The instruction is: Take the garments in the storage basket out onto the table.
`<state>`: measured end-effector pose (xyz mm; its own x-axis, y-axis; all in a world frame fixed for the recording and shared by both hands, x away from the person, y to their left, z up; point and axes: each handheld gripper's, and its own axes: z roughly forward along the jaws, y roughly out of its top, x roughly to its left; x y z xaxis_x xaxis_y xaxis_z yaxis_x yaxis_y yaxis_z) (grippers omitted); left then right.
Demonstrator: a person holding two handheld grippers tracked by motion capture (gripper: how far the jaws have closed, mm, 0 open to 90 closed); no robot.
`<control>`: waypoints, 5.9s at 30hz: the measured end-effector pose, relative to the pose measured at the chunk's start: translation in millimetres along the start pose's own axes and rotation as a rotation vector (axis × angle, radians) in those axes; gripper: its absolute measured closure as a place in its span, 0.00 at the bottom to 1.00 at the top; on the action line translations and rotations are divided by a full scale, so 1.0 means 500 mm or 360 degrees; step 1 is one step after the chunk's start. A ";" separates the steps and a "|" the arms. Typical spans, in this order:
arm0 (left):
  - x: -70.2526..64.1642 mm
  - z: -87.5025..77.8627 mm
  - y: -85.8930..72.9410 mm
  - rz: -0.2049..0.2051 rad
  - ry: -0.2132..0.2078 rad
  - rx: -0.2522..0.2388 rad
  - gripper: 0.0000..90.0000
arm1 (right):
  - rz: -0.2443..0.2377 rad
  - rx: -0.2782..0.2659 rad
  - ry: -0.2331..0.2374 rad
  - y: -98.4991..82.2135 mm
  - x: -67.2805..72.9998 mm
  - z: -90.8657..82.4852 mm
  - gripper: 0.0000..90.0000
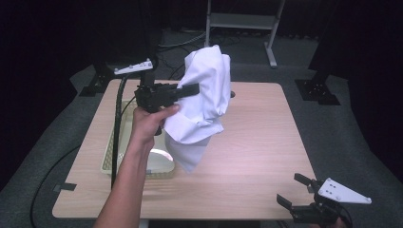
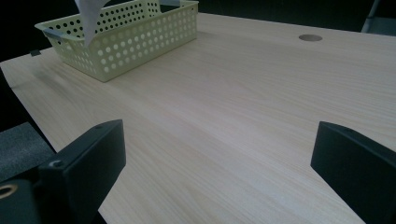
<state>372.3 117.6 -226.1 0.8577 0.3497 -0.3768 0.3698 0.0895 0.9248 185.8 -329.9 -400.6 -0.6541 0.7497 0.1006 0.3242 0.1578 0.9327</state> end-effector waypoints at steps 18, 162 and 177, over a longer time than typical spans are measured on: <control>0.011 0.074 -0.029 -0.0053 -0.0067 0.0054 0.81 | -0.0003 -0.0003 -0.0005 -0.001 -0.001 -0.004 0.03; 0.148 0.321 -0.339 -0.0532 0.0210 0.0446 0.79 | -0.0019 0.0007 -0.0004 -0.007 -0.003 -0.010 0.03; 0.148 0.328 -0.345 -0.0557 0.0227 0.0454 0.69 | -0.0012 0.0017 0.0007 -0.009 -0.002 -0.007 0.03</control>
<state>430.4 -24.8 -422.0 0.6139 0.4705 -0.6339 0.7283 -0.0278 0.6847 182.8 -333.6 -403.8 -0.6597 0.7455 0.0952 0.3266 0.1703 0.9297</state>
